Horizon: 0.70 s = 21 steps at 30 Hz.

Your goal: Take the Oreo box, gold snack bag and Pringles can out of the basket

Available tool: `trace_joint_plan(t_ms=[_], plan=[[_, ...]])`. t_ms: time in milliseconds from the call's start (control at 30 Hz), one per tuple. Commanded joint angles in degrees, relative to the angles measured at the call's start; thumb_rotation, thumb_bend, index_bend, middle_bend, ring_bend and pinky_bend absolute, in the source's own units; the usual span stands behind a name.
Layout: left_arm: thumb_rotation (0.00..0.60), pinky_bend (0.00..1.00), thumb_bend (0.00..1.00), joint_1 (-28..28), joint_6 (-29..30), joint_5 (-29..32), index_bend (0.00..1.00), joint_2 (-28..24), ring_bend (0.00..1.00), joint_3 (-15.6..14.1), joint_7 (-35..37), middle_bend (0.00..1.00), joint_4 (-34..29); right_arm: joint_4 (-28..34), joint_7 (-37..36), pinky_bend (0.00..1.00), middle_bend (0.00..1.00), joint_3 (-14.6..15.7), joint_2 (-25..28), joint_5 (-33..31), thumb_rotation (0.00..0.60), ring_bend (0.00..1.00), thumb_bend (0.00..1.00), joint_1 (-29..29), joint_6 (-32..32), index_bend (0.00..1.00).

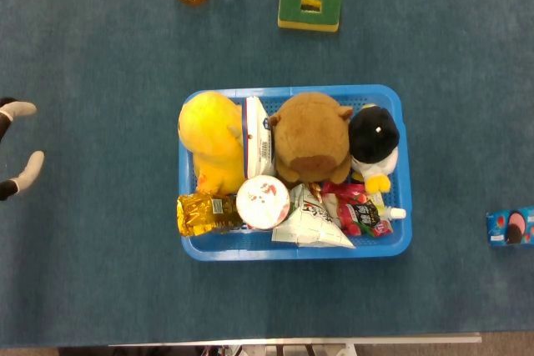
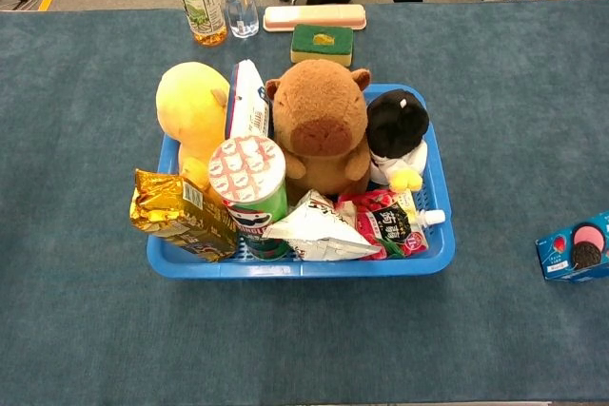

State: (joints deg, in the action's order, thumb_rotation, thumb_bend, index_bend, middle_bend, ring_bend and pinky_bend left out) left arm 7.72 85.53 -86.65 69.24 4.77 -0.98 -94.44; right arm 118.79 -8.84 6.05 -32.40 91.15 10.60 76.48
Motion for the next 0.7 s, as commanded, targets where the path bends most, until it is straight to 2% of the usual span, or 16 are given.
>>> trace_joint_plan(t_ms=[33,300,567,700], plan=[[0.600,0.53,0.27,0.4,-0.1,-1.2,0.32,-1.5,0.31,-0.2,1.4,0.29,-2.3,-2.2,2.7,0.57,0.19,-2.7,-3.8,-1.0,0.600,0.24,0.00,-1.0,3.8,0.07],[0.600,0.53,0.27,2.3,-1.2,-6.4,0.32,-5.6,0.29,-1.1,2.4,0.28,-9.4,-6.2,8.1,0.55,0.21,-6.4,-9.6,-3.9,0.600,0.24,0.00,-0.4,5.0,0.07],[0.600,0.47,0.27,4.7,-5.8,-9.1,0.28,-11.5,0.23,-3.2,9.9,0.22,-17.0,-8.6,7.7,0.55,0.22,-8.3,-11.3,-6.4,0.600,0.24,0.00,0.1,3.9,0.07],[0.600,0.44,0.27,5.7,-7.1,-11.4,0.27,-12.5,0.19,-4.1,9.3,0.19,-18.2,-9.8,7.1,0.55,0.22,-9.0,-11.9,-7.3,0.600,0.24,0.00,0.4,3.2,0.07]])
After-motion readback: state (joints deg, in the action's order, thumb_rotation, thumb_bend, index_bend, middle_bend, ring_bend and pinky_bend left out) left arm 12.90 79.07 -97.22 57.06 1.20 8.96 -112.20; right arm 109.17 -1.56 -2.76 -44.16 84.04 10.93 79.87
